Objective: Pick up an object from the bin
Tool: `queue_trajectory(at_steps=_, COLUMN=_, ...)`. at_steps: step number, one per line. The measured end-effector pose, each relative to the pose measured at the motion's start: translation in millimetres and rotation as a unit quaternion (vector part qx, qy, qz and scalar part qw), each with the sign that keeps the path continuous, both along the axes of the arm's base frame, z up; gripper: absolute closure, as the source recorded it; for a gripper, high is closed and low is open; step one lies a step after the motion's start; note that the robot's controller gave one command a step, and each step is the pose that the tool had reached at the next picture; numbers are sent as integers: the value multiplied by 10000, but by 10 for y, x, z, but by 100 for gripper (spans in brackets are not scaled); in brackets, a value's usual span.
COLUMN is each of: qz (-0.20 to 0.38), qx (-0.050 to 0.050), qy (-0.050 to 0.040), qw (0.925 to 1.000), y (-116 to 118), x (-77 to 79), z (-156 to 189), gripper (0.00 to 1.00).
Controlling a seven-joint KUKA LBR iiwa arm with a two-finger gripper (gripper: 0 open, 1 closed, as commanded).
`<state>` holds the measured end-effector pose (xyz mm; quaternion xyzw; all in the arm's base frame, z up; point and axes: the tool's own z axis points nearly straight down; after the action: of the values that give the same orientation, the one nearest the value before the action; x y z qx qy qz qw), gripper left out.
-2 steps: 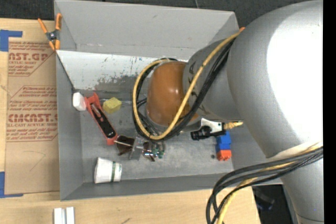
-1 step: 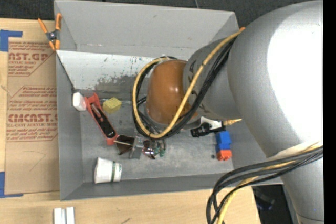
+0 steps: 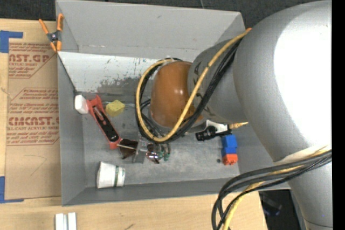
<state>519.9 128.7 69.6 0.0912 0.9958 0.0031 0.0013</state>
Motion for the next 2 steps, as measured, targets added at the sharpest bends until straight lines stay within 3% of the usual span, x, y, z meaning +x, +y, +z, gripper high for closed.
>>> queue_trajectory(at_steps=2, qz=-2, qx=1, qy=0, qw=10000, y=-2, x=0, z=0, gripper=100)
